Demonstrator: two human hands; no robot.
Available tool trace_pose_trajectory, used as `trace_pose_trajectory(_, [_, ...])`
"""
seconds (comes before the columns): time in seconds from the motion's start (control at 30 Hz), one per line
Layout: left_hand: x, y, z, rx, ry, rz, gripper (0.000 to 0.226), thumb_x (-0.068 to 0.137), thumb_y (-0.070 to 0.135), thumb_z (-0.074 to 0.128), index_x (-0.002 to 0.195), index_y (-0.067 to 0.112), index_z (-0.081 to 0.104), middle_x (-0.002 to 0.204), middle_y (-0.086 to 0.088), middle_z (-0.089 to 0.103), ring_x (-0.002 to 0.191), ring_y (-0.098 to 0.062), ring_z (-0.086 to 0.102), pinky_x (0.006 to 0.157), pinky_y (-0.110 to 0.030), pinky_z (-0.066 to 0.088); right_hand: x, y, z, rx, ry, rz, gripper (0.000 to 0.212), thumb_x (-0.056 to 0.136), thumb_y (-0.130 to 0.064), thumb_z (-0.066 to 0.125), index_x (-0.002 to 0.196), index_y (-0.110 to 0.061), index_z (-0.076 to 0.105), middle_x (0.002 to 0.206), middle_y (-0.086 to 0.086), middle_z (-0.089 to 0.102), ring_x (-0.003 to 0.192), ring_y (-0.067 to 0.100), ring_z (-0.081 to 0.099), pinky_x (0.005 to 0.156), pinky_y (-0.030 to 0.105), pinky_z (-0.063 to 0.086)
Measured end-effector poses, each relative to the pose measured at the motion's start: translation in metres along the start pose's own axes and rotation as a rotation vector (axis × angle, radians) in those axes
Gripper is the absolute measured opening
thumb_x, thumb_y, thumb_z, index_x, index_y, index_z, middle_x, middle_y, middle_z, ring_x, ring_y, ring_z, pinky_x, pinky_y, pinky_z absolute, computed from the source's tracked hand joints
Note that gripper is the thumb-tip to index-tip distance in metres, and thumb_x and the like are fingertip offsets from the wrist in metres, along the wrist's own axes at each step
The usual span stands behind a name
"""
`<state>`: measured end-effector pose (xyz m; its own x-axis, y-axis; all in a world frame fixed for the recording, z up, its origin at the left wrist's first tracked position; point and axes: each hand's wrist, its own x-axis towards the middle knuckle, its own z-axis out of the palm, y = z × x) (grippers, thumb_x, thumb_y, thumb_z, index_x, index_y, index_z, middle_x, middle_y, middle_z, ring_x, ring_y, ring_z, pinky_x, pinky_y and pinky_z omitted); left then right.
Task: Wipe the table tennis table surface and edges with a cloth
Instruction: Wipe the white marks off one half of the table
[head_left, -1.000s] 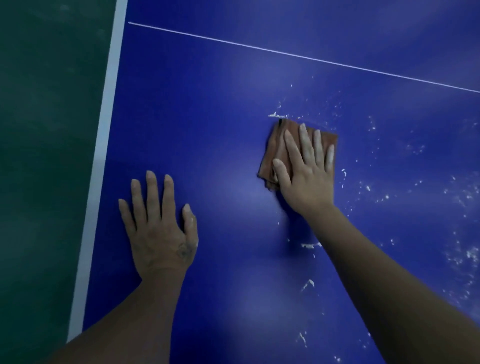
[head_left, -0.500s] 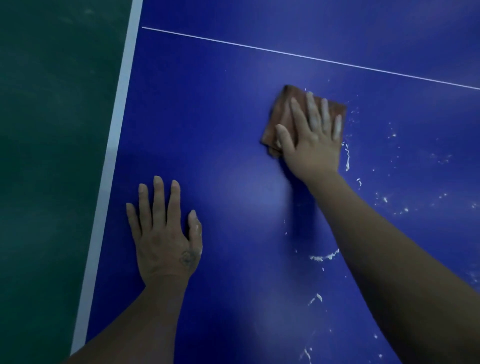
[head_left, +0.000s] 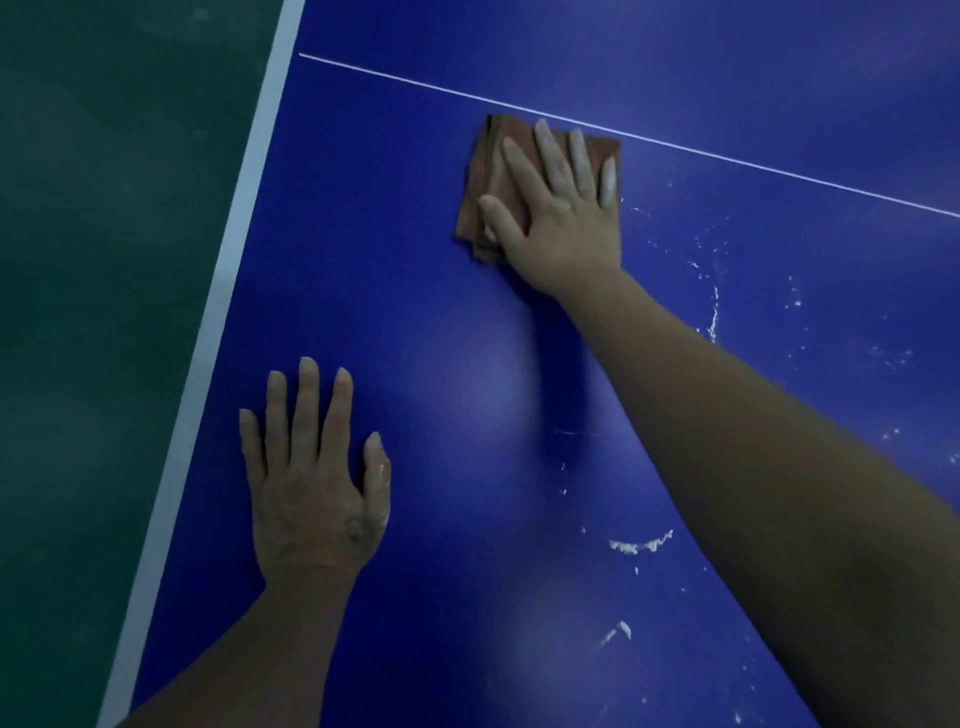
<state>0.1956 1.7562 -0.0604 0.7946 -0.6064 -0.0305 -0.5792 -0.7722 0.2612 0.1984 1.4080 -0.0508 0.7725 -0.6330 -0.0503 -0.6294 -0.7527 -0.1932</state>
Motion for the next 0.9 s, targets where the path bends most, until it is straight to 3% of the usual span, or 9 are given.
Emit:
trace_pose_trajectory(0.13, [-0.001,-0.001,0.002,0.001,0.015,0.004,0.069,0.111,0.046,0.035,0.173,0.016,0.029,0.184,-0.008,0.012,0.171,-0.030,0.002,0.136,-0.063,0.005,0.004,0.062,-0.016,0.020,0.001,0.202,0.076,0.100,-0.079,0.025,0.168,-0.046,0.025,0.180,-0.011,0.009,0.168,0.023,-0.001,0.132,0.058,-0.005])
trace_pose_trajectory(0.3, [-0.002,-0.002,0.003,-0.001,0.021,0.008,0.070,0.110,0.044,0.038,0.172,0.015,0.028,0.183,-0.009,0.015,0.170,-0.033,0.004,0.135,-0.065,0.008,-0.060,0.141,-0.034,0.040,0.008,0.532,0.079,0.099,-0.081,0.021,0.170,-0.045,0.019,0.181,-0.010,0.005,0.167,0.021,-0.004,0.132,0.057,-0.006])
trace_pose_trajectory(0.53, [-0.002,-0.002,0.003,-0.014,0.018,0.003,0.070,0.110,0.045,0.036,0.172,0.014,0.029,0.183,-0.010,0.015,0.170,-0.033,0.004,0.136,-0.063,0.006,-0.079,0.128,-0.024,0.068,0.061,0.836,0.082,0.099,-0.079,0.016,0.171,-0.040,0.015,0.181,-0.007,-0.001,0.167,0.025,-0.009,0.130,0.062,-0.009])
trace_pose_trajectory(0.67, [-0.001,-0.003,0.005,-0.011,0.026,0.007,0.070,0.110,0.044,0.038,0.172,0.014,0.029,0.183,-0.010,0.015,0.171,-0.032,0.004,0.135,-0.064,0.007,-0.051,0.085,-0.016,0.079,0.060,0.763,0.077,0.103,-0.074,0.021,0.171,-0.039,0.016,0.181,-0.006,-0.001,0.167,0.027,-0.008,0.130,0.064,-0.007])
trace_pose_trajectory(0.9, [-0.001,-0.003,0.006,-0.022,0.034,0.009,0.069,0.110,0.044,0.039,0.172,0.016,0.029,0.183,-0.009,0.014,0.171,-0.031,0.003,0.135,-0.064,0.007,-0.063,-0.005,0.008,-0.013,0.021,0.269,0.072,0.107,-0.067,0.031,0.171,-0.036,0.023,0.181,-0.001,0.006,0.167,0.030,-0.004,0.131,0.063,-0.008])
